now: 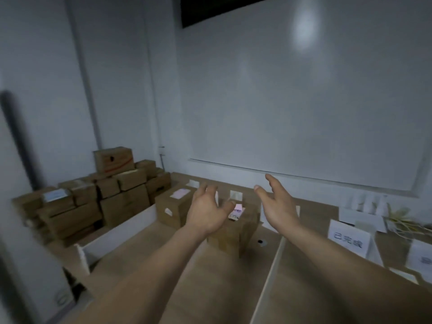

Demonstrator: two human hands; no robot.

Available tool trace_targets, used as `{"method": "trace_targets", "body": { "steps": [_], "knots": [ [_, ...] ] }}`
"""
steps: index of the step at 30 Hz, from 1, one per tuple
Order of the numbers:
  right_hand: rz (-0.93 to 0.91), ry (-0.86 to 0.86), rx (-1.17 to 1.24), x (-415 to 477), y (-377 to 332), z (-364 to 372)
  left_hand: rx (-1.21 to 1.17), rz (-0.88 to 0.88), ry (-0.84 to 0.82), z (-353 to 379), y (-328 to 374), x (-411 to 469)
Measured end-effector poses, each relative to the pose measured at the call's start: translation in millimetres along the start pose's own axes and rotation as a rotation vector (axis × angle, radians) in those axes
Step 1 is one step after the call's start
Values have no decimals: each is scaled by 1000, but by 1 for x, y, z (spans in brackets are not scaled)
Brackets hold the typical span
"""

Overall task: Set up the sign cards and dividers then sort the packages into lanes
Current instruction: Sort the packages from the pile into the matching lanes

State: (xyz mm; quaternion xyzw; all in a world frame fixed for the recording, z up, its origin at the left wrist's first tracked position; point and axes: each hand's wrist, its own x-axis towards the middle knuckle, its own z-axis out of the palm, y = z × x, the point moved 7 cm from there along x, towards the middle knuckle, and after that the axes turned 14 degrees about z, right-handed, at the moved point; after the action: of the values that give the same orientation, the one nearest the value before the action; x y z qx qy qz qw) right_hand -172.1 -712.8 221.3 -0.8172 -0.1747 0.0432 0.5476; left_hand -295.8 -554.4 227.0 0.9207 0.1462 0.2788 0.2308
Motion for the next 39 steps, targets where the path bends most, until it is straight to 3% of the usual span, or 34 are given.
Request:
{"method": "trace_targets", "body": {
  "steps": [14,27,39],
  "knots": [
    [-46,-148,8,37,-58,153,23,-98,102,-73,-130,14],
    [-53,-148,8,8,-164,392,45,-144,66,-216,-359,12],
    [-77,-305,1,-8,-240,587,71,-275,168,-324,-533,-15]
  ]
}}
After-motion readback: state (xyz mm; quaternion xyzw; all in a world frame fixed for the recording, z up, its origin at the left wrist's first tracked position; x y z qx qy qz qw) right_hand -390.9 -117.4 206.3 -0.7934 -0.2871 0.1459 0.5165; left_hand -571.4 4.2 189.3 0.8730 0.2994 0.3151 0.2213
